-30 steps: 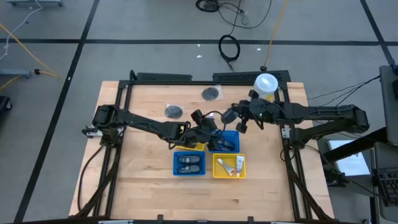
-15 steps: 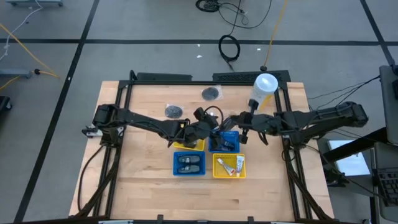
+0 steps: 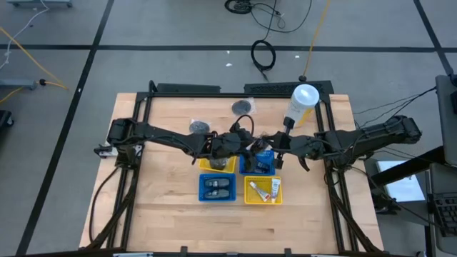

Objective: Pick & Place Travel size toiletries
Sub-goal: Put the black hairbrush into the top yellow basket

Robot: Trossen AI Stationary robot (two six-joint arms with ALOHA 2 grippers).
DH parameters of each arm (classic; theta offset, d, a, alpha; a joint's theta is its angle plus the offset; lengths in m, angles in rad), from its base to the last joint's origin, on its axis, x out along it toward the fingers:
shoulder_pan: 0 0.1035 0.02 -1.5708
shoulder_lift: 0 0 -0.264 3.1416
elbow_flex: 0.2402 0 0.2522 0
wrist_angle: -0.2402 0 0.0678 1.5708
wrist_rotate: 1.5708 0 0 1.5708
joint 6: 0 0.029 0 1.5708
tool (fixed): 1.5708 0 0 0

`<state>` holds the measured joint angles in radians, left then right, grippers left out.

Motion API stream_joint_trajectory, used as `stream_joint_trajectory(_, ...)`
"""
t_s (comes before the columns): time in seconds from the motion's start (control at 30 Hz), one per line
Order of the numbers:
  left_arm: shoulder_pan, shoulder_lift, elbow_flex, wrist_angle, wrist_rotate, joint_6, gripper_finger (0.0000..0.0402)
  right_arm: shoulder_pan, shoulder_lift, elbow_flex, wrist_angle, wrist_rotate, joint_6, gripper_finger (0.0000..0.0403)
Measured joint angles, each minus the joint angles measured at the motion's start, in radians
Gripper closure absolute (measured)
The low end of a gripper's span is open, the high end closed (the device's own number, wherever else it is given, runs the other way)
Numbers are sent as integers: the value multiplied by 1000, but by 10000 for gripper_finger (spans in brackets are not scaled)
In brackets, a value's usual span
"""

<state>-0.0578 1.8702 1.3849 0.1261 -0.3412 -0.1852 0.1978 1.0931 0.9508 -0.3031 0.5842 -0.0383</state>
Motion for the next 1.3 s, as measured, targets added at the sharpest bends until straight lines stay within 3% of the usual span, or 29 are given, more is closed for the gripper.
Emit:
stream_joint_trajectory(0.23, 0, 0, 0, -10, -3, 44, 383, 1, -1, 0, -2, 17, 0, 403)
stream_joint_trajectory(0.57, -3, 0, 0, -42, -1, 44, 389, 1, 0, 0, -13, -16, -7, 399)
stream_joint_trajectory(0.8, -6, 0, 0, -159, -3, 24, 390, 1, -1, 0, -19, -87, -5, 345)
stream_joint_trajectory(1.1, -39, -65, 0, -546, -67, -57, 390, 1, -6, 0, -103, -88, 64, 289)
stream_joint_trajectory(1.3, -60, -145, 0, -791, -13, -73, 388, 1, -6, -1, -147, -91, 90, 285)
